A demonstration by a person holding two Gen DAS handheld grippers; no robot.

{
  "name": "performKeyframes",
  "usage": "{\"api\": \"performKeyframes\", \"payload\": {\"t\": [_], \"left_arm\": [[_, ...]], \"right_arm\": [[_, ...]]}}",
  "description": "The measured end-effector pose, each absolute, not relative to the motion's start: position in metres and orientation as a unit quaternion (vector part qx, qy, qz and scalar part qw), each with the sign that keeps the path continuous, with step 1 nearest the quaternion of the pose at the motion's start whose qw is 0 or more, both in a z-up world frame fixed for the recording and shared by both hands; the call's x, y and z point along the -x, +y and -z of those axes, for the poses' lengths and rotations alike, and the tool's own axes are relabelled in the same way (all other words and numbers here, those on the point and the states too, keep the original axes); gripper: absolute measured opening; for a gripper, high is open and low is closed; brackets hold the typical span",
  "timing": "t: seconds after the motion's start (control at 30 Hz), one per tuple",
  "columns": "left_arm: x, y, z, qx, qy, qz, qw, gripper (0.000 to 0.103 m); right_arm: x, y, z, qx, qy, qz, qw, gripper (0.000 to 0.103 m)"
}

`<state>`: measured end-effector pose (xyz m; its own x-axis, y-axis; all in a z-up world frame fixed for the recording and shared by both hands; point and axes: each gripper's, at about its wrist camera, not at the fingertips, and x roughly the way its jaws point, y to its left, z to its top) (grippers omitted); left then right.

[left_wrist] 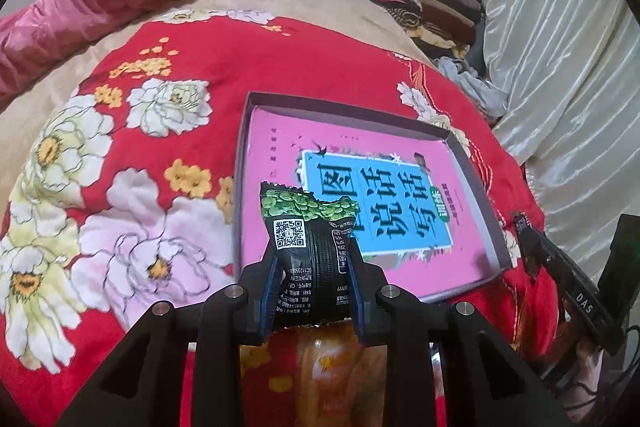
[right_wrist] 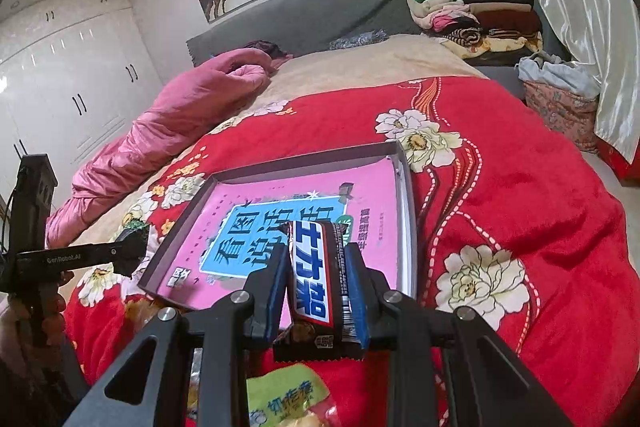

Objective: Organize snacks
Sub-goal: 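Carry the black-green bag into the tray with the left tool while the right tool places the chocolate bar there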

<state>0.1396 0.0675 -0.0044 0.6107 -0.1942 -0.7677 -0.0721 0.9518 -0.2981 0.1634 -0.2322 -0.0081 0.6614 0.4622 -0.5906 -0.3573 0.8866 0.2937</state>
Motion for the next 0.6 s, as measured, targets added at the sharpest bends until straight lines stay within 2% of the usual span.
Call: {"api": "performKeyframes", "payload": {"t": [0.6], "left_arm": [[-0.169, 0.055, 0.036, 0.127, 0.46, 0.041, 0.878, 0.03]], "right_arm": [[-0.197, -0.223, 0.036, -0.054, 0.369, -0.199, 0.906, 0.029]]}}
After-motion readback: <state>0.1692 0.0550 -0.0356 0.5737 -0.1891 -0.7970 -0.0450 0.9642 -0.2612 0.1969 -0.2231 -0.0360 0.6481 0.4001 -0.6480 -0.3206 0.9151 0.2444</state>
